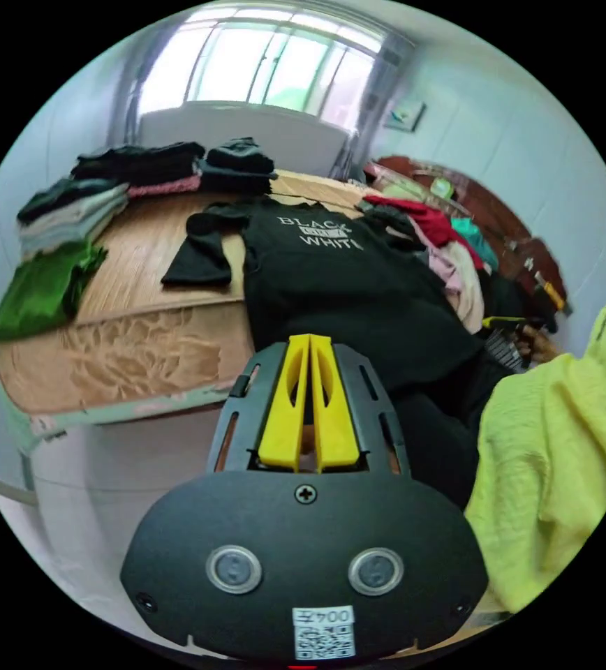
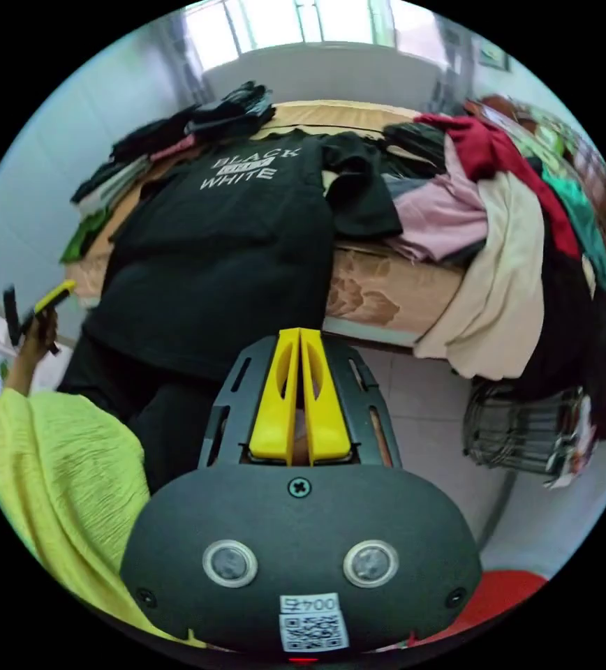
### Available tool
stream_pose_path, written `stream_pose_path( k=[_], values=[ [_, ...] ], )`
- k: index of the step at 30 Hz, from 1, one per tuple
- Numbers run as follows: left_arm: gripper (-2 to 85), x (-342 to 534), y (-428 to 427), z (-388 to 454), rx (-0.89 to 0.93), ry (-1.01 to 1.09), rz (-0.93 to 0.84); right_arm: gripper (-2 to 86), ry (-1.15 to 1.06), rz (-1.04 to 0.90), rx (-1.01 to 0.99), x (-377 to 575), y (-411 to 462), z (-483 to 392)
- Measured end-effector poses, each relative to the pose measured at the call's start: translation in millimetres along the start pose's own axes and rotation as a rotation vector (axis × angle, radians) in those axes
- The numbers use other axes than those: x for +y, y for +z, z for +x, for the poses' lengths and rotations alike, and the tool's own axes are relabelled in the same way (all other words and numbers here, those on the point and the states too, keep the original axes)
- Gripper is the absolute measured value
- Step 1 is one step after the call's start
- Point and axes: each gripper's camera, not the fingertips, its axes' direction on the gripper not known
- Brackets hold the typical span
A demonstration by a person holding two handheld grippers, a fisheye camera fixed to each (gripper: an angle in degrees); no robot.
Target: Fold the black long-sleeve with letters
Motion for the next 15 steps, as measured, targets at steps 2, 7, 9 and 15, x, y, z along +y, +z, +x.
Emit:
stream_pose_path(
  k=[2, 7, 9, 15],
  values=[
    [1.3, -2, 40, 33, -0.042, 0.050, -0.034, -0.6, -0.144, -0.034, 0.138, -8, 19, -45],
    [0.4, 23, 118, 109, -0.259, 0.269, -0.113, -0.7, -0.139, -0.079, 0.165, -1, 55, -65],
    [0.2, 28, 130, 113, -0.260, 0.259, -0.117, -0.6, -0.078, -0.080, 0.097, -3, 58, -49],
    [0.1, 36, 163, 97, -0.176, 0.178, -0.138, 1.3, 0.189, 0.062, -0.148, -27, 22, 53]
  ],
)
